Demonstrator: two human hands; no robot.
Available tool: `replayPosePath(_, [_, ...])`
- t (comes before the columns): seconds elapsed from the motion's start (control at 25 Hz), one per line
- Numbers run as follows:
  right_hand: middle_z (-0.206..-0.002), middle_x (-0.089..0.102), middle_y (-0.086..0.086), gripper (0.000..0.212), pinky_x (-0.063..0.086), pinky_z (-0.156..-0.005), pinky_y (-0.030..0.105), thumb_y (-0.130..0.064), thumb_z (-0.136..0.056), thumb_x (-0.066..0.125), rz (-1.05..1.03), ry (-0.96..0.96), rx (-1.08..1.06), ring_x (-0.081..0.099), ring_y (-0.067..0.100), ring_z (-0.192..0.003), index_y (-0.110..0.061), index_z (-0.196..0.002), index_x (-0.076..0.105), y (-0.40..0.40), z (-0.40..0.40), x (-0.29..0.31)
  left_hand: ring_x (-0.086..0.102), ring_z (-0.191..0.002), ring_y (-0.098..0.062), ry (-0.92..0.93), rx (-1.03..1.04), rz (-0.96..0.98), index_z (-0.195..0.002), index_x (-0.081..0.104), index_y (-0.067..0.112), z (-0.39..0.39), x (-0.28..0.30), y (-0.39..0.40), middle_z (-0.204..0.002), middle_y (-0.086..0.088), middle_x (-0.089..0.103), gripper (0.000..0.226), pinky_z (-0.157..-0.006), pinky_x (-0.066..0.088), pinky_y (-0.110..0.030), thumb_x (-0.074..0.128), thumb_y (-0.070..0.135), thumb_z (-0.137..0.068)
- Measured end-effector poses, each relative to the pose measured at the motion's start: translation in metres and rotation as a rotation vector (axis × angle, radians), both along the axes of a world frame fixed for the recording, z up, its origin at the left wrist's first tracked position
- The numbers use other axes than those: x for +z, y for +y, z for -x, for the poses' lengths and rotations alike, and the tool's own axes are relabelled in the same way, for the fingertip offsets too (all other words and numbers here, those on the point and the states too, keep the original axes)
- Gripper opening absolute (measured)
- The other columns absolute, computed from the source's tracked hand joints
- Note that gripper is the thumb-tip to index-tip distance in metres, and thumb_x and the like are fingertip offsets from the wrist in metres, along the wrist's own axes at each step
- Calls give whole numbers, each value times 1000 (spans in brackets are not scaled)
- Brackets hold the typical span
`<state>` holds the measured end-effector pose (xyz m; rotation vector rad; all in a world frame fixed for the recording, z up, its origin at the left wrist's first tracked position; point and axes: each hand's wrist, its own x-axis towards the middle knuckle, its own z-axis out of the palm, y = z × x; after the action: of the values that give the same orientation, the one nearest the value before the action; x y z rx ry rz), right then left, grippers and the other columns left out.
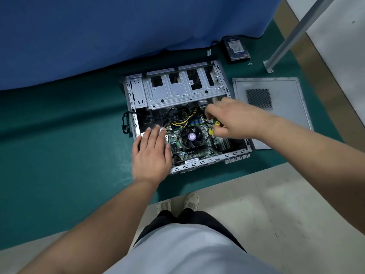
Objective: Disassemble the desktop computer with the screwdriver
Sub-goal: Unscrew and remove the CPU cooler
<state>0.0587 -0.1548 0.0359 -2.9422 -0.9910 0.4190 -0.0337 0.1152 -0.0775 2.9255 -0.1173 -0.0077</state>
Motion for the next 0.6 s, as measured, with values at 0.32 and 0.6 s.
replayPosePath(0.32, [-65, 47, -3, 47, 36, -49, 30, -55, -103, 27, 53, -221, -51, 46, 22, -56, -15, -119, 45, -4, 3, -7, 30, -152, -17, -16, 15, 27, -151, 48, 22, 0, 1, -1, -161, 3, 42, 55, -124, 19, -43, 32, 41, -102])
replayPosePath(0.6, [-58, 46, -2, 61, 27, -44, 26, -69, -101, 14, 89, -270, -161, 43, 21, -49, -18, -115, 43, -11, 5, -7, 31, -151, -16, -50, 28, 36, -149, 50, 24, 0, -2, -1, -160, 5, 43, 52, -123, 17, -40, 36, 41, -102])
